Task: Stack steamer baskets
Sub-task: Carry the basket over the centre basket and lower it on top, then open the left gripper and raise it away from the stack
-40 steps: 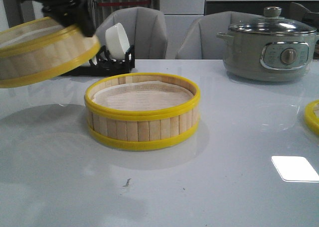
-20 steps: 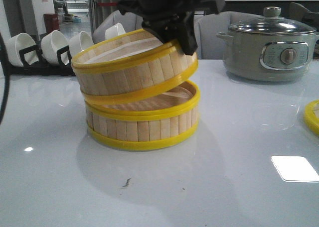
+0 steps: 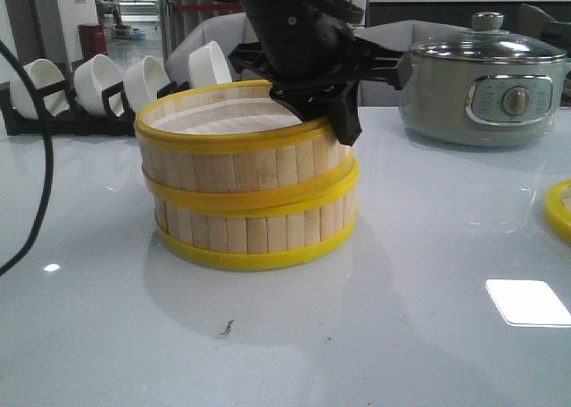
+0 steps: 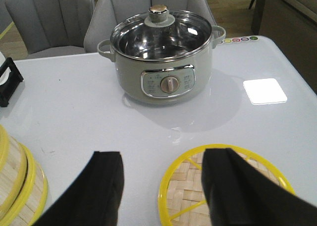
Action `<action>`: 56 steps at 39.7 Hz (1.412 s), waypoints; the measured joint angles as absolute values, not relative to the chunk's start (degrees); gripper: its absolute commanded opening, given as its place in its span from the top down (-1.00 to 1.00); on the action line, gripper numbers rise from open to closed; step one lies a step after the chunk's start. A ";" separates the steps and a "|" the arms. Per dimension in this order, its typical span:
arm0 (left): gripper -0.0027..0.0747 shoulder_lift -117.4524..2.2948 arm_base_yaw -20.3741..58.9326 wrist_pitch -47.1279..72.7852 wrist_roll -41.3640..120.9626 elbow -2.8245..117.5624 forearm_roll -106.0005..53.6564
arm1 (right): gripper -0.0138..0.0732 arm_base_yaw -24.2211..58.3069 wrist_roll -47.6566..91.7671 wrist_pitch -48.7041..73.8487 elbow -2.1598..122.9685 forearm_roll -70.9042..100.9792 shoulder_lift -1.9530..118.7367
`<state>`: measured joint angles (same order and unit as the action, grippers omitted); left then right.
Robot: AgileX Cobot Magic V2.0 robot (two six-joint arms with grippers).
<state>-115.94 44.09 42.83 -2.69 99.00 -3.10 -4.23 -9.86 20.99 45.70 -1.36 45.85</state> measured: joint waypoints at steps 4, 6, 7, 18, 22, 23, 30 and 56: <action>0.70 -115.94 44.09 42.55 -2.69 99.00 -3.10 | -0.37 -4.23 -9.86 20.99 45.70 -1.36 45.85; 0.70 -115.94 44.09 42.43 -2.69 99.00 -3.10 | -0.37 -4.23 -9.86 20.99 45.70 -1.36 45.85; 0.70 -115.95 44.09 42.29 -2.69 99.00 -3.24 | -0.37 -4.23 -9.86 20.99 45.70 -1.36 45.85; 0.70 -116.14 44.09 41.79 -2.69 99.00 -4.95 | -0.37 -4.23 -9.86 20.99 45.70 -1.36 45.85; 0.70 -116.14 44.09 41.79 -2.69 99.00 -5.29 | -0.37 -4.23 -9.86 20.99 45.70 -1.36 45.85; 0.70 -116.14 44.09 41.74 -2.69 99.00 -5.50 | -0.37 -4.23 -9.86 20.99 45.70 -1.36 45.85; 0.70 -116.14 44.09 41.52 -2.69 99.00 -6.42 | -0.37 -4.23 -9.86 20.99 45.70 -1.36 45.85; -0.10 -116.14 44.09 40.71 -2.69 99.00 -6.22 | -0.37 -4.23 -9.86 20.99 45.70 -1.15 45.85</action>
<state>-116.14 44.09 40.71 -2.69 99.00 -6.22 -4.23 -9.86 20.99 45.70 -1.15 45.85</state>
